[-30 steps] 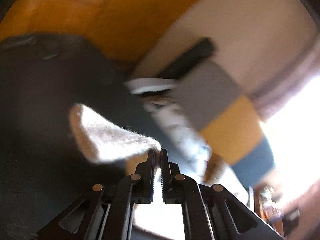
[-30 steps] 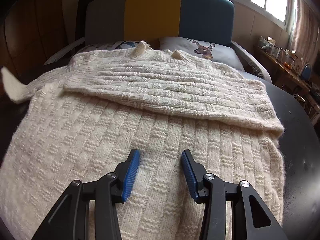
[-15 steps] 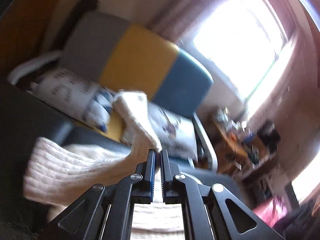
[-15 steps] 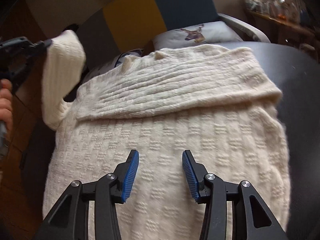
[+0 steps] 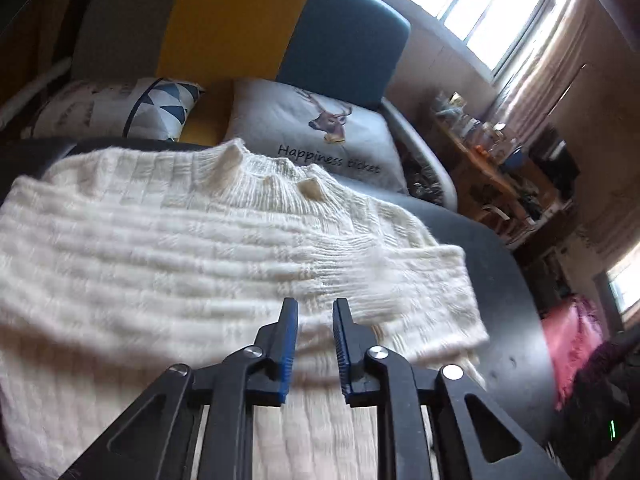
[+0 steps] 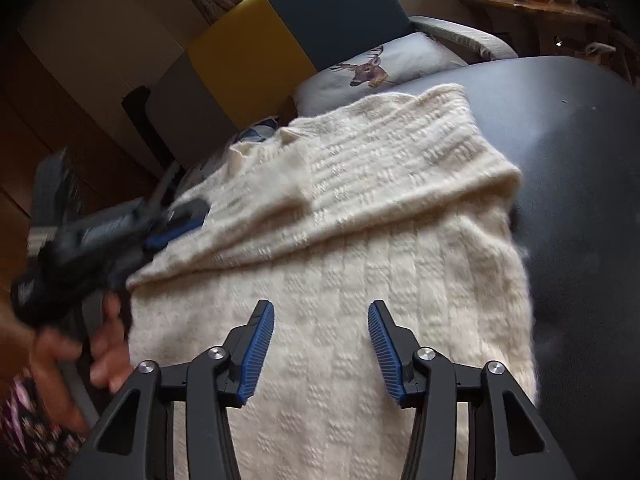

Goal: Fold clothes

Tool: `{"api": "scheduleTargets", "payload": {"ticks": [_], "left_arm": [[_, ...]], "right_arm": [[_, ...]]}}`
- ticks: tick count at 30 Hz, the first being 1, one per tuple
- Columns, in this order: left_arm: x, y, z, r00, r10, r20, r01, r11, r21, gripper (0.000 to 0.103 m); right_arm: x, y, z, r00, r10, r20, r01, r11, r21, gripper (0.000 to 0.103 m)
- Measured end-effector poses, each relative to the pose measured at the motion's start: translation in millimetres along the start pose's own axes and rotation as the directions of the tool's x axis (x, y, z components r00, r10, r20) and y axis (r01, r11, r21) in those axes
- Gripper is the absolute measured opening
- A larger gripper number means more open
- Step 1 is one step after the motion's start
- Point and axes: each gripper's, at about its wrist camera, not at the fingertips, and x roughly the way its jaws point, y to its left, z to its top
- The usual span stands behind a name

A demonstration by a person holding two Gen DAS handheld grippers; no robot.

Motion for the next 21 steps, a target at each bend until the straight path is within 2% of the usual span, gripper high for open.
{"api": "scheduleTargets", "payload": {"ticks": [2, 4, 9, 12, 15, 16, 18, 19, 21], "left_arm": [[-21, 15, -8, 0.999, -0.024, 0.029, 0.025, 0.999, -0.028, 0.02], [-37, 36, -15, 0.999, -0.015, 0.044, 0.018, 0.998, -0.065, 0.02], [-61, 99, -34, 0.997, 0.072, 0.039, -0.064, 0.983, -0.171, 0.02], [-72, 133, -48, 0.994, 0.102, 0.042, -0.088, 0.966, -0.244, 0.02], [-78, 162, -60, 0.997, 0.062, 0.051, -0.041, 0.943, -0.331, 0.02], [-79, 167, -63, 0.997, 0.049, 0.056, -0.026, 0.937, -0.349, 0.02], [-78, 168, -63, 0.997, 0.044, 0.066, -0.019, 0.938, -0.347, 0.02], [-77, 168, -62, 0.997, 0.042, 0.072, -0.015, 0.938, -0.345, 0.02], [-76, 168, -62, 0.996, 0.037, 0.082, -0.007, 0.939, -0.343, 0.02]], "right_arm": [[6, -1, 16, 0.998, 0.062, 0.014, -0.062, 0.997, 0.05, 0.054], [16, -1, 34, 0.995, 0.092, 0.022, -0.094, 0.992, 0.089, 0.054], [52, 0, 75, 0.995, 0.096, -0.012, -0.093, 0.982, 0.163, 0.054], [79, -5, 83, 0.996, 0.061, -0.061, -0.045, 0.972, 0.23, 0.054], [92, 0, 86, 0.997, 0.059, -0.056, -0.043, 0.969, 0.242, 0.054], [94, 4, 88, 0.997, 0.044, -0.057, -0.03, 0.972, 0.235, 0.051], [98, 13, 90, 0.996, 0.036, -0.077, -0.02, 0.979, 0.204, 0.029], [101, 20, 91, 0.995, 0.035, -0.095, -0.017, 0.984, 0.177, 0.008], [99, 36, 95, 0.995, 0.016, -0.102, -0.005, 0.994, 0.113, 0.008]]}}
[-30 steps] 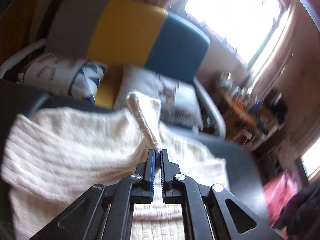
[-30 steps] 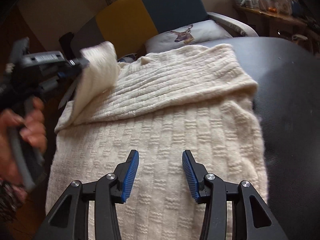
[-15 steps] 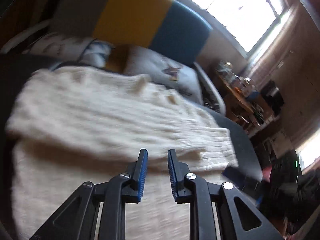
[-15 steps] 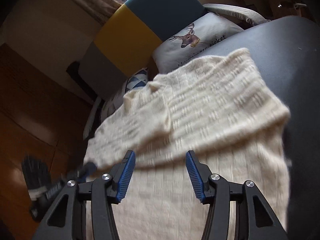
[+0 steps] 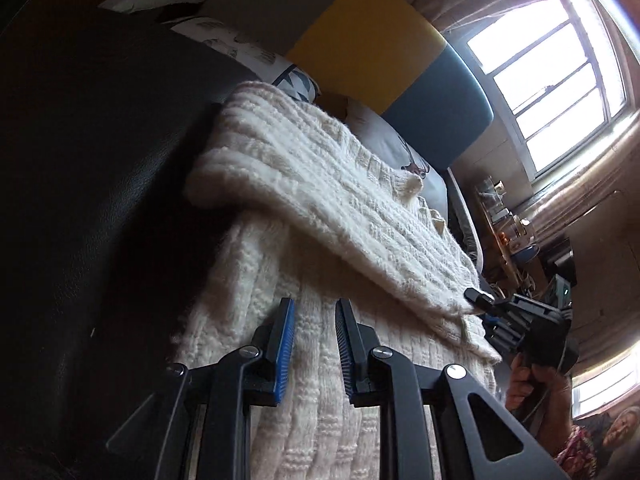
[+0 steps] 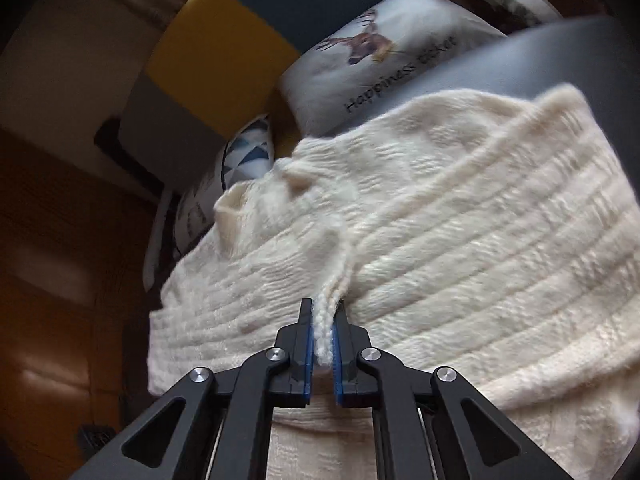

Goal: Fold clothes

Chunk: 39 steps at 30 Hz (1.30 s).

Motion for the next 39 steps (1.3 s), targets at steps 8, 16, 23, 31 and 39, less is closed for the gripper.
{"api": "scheduleTargets", "payload": {"ticks": [8, 16, 23, 31, 39], "left_arm": [[16, -15, 19, 0.998, 0.046, 0.043, -0.048, 0.998, 0.04, 0.02], [32, -17, 46, 0.974, 0.204, 0.099, -0.213, 0.972, 0.101, 0.02], [25, 6, 59, 0.976, 0.16, 0.149, -0.158, 0.987, -0.027, 0.019], [18, 29, 55, 0.977, 0.092, 0.194, -0.063, 0.987, -0.149, 0.019], [16, 54, 48, 0.967, 0.07, 0.245, -0.008, 0.969, -0.248, 0.015]], "right_arm": [[-68, 88, 28, 0.981, 0.149, 0.127, -0.126, 0.977, -0.174, 0.008], [-129, 124, 41, 0.944, 0.24, 0.224, -0.179, 0.948, -0.263, 0.008], [-86, 64, 25, 0.986, 0.079, 0.145, -0.054, 0.984, -0.168, 0.008], [-61, 12, 16, 0.99, 0.104, 0.094, -0.101, 0.994, -0.034, 0.008], [-42, -12, 12, 0.998, -0.008, 0.067, 0.013, 0.998, -0.067, 0.008]]}}
